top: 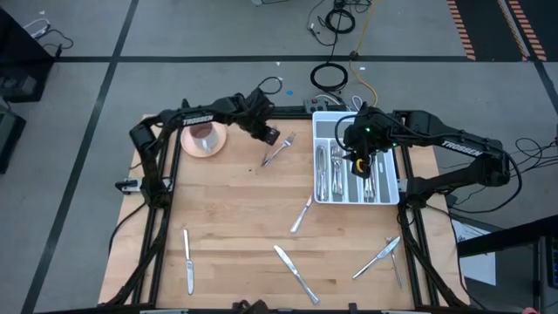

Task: Sort silverware
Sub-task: Put the silver fork into the white silverware tray

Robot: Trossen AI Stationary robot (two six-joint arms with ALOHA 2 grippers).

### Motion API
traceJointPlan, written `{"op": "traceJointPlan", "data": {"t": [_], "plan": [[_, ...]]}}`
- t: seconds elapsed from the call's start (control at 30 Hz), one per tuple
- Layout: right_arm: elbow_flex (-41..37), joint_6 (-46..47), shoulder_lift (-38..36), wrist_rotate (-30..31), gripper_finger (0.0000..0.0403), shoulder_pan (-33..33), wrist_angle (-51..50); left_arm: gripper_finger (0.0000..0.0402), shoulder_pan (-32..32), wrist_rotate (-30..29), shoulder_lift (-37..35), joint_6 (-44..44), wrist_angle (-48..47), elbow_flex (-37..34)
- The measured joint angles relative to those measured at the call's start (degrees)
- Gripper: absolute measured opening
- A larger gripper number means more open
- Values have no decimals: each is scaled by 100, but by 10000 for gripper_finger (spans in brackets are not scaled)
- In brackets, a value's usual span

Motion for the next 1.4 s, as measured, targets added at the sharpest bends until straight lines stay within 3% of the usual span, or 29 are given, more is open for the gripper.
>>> {"op": "traceJointPlan", "data": {"t": [0.27, 0.5, 0.67, 0.87, 1.0, 1.1, 1.23, 1.4], "plan": [[-1, 456, 0, 36, 155, 0, -306, 0, -502, 178, -75, -1343, 1318, 4], [-1, 1090, -4, 577, 155, 0, -1096, 0, -1071, -24, -75, -2202, 2523, 9], [-1, 1193, -17, 543, 155, 2, -1141, 0, -1304, -248, -75, -2597, 2924, 9], [-288, 948, -56, -51, 155, 4, 716, 0, -1555, -687, -77, -2955, 3125, 11], [-749, 1600, -66, 679, 155, -126, 1833, 0, -1735, -1174, -78, -3015, 3038, 13], [-1231, 2219, -63, 673, 155, -310, 2697, 0, -1895, -1527, -78, -3033, 3039, 13], [-1854, 2676, -63, 30, 160, -491, 3519, 0, -2067, -1500, -78, -2823, 3068, 13], [-2384, 3048, -105, -1031, 177, -530, 4221, 0, -2188, -896, -131, -2794, 3126, 15]]}}
